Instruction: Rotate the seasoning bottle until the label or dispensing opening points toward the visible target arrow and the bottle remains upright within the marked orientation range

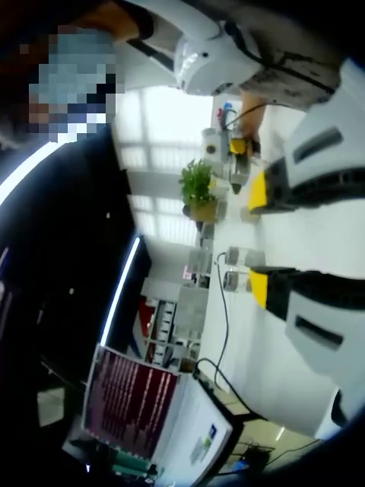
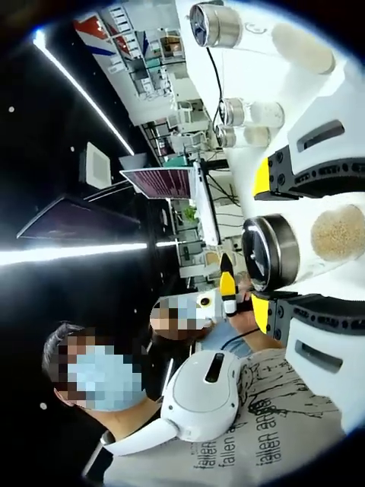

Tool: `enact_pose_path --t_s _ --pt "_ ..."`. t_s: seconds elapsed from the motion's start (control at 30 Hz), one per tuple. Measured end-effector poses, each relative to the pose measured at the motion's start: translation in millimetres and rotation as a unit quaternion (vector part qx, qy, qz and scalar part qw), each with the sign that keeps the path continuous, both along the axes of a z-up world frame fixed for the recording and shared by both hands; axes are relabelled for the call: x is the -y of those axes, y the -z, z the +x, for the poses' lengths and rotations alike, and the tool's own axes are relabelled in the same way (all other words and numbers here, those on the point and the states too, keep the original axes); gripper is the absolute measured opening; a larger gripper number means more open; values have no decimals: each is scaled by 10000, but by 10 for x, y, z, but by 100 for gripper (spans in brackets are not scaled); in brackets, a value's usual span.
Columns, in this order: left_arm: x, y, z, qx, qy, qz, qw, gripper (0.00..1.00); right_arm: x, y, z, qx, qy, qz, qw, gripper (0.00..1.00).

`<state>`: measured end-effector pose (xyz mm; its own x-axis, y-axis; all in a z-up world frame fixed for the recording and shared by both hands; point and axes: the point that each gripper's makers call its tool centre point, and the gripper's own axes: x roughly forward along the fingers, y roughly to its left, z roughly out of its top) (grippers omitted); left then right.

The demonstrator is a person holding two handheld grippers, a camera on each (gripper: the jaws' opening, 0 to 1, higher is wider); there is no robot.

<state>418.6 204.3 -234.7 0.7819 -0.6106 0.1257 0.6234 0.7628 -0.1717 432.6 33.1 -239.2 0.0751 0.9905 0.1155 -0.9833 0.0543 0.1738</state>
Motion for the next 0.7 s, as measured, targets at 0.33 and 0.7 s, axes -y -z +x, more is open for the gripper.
enact_pose_path --t_s 0.33,0.7 --pt "48 -11 84 6 105 34 9999 29 -10 -205 -59 -96 -36 493 9987 50" --pt "69 43 169 -18 145 57 9999 28 175 -299 174 -21 615 755 9952 45"
